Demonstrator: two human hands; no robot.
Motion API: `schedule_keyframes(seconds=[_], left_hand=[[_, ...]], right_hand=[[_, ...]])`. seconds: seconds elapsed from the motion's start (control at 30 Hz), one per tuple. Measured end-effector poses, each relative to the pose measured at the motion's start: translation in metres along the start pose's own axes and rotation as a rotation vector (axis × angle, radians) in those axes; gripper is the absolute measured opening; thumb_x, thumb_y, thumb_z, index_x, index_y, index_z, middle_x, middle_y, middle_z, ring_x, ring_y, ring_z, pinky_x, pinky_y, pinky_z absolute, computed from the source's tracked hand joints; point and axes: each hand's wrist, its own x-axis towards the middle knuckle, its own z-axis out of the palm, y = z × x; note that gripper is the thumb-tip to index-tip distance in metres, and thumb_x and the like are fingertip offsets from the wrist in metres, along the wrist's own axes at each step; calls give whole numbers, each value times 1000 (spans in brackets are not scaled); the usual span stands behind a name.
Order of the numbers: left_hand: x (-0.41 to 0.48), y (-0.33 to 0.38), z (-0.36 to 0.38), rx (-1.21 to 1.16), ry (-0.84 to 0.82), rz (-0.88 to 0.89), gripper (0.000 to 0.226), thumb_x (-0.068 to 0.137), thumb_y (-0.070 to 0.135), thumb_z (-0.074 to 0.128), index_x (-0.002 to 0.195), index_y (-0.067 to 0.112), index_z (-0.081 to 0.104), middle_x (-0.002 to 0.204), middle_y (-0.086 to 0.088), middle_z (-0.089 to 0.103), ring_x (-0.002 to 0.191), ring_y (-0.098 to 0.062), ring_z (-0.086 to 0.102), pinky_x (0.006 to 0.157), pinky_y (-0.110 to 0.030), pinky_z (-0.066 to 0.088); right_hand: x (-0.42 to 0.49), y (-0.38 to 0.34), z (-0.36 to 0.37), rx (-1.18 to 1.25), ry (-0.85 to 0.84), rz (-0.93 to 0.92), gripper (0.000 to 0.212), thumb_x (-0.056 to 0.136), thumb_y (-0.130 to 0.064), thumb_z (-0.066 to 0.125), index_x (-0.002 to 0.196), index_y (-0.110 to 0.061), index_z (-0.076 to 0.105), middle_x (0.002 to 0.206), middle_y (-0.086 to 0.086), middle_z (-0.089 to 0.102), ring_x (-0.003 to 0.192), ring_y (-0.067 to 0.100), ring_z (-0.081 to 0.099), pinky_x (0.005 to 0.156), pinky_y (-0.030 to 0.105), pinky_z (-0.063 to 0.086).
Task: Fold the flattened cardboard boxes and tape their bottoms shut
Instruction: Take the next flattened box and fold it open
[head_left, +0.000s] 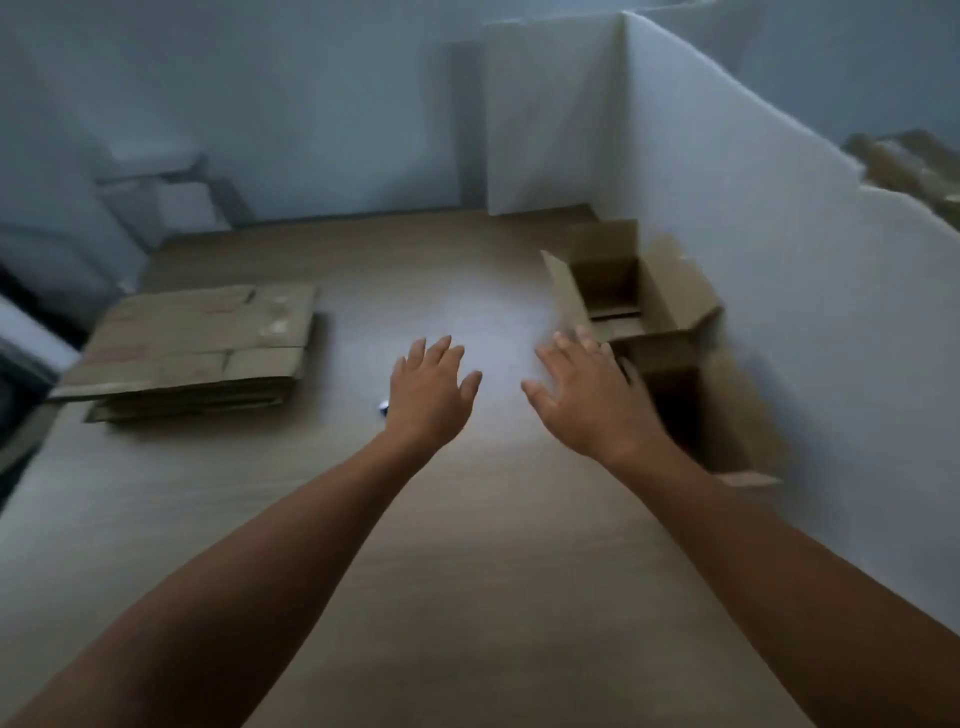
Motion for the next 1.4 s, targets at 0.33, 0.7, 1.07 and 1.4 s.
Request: schedule_keyframes(seconds=[0.33,0.7,1.07,1.4], left_hand=[[22,-349,-112,144,27,-382,71,99,65,37,154,20,34,168,-8,16,155,-37,3,124,-56,2],[95,-549,-100,-51,0,-559,94,79,86,34,144,21,49,147,-13,48,135,-36,43,111,-53,37],[102,-568,-119,-292,87,-848,104,76,81,62,147,7,41,148,-24,36,134,-46,36,108,-56,36],[17,-541,-141,-816,181,-785,68,78,51,81,129,19,50,111,-3,61,104,-29,61,92,-50,53]], right_hand=[[143,-281,124,29,-160,-152,70,103,-58,35,159,-17,24,166,13,21,155,30,9,126,46,10],[259,-374,207,274,-228,297,73,100,-55,45,159,-23,16,160,19,19,147,37,25,114,50,37],[273,-374,218,496,10,511,63,95,-45,57,149,-18,38,139,15,49,128,35,45,104,51,44],[209,-343,194,1128,-47,709,46,94,-46,57,127,-14,60,120,8,65,110,29,61,102,51,50]])
